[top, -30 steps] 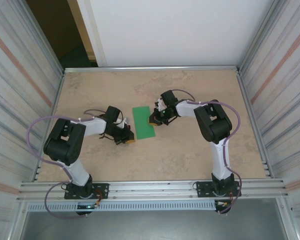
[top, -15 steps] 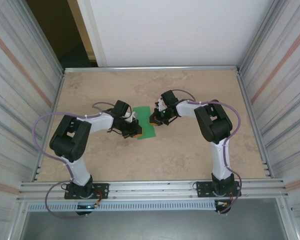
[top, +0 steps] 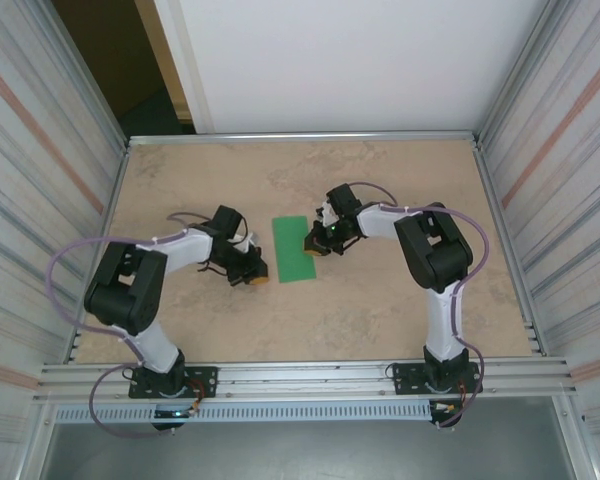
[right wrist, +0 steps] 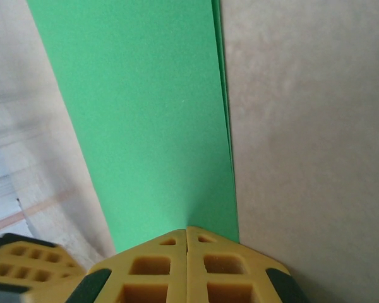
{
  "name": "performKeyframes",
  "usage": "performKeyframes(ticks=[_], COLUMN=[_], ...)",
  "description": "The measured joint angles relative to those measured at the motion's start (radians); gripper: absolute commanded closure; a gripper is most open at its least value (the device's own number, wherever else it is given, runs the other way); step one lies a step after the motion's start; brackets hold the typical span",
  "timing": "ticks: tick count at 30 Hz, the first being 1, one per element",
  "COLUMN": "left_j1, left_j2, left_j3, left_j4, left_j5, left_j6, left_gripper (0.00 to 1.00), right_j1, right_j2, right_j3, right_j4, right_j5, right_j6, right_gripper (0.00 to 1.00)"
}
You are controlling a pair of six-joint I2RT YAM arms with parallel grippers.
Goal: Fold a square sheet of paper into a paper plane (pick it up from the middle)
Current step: First fold the square sheet of paper in half at the center of the table, then fold the triangle a second time at the center of the table.
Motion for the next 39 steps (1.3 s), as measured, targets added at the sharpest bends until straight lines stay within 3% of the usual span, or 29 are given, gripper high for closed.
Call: performKeyframes(ticks=[5, 9, 11, 15, 18, 30, 39], left_j1=[-0.003, -0.023, -0.040, -0.058, -0.059, -0.059, -0.059], left_j2=[-0.067, -0.017, 0.026, 0.100, 0.137, 0.231, 0.259], left_j3=[0.004, 0.037, 0.072, 0.131, 0.161, 0.201, 0.203], left_j4=[0.138, 0.232, 0.260, 0.301, 0.304, 0.304, 0.296], left_j5=[0.012, 0.005, -0.001, -0.002, -0.001, 0.000, -0.005], left_j6=[-0.072, -0.139, -0.165, -0.196, -0.206, -0.232, -0.244], left_gripper=[0.83, 0.76, 0.74, 0.72, 0.71, 0.71, 0.71], right_j1=[0.005, 0.005, 0.004, -0.004, -0.009, -0.002, -0.001], right_j2=[-0.054, -0.132, -0.188, -0.298, -0.348, -0.447, -0.451], right_j3=[-0.033, -0.084, -0.125, -0.211, -0.263, -0.360, -0.365], right_j4=[-0.037, -0.048, -0.046, -0.047, -0.047, -0.034, -0.033], right_j5=[0.043, 0.084, 0.107, 0.153, 0.172, 0.230, 0.201], right_j6=[0.051, 0.099, 0.115, 0.133, 0.142, 0.215, 0.229], right_gripper=[0.78, 0.57, 0.40, 0.26, 0.25, 0.38, 0.45])
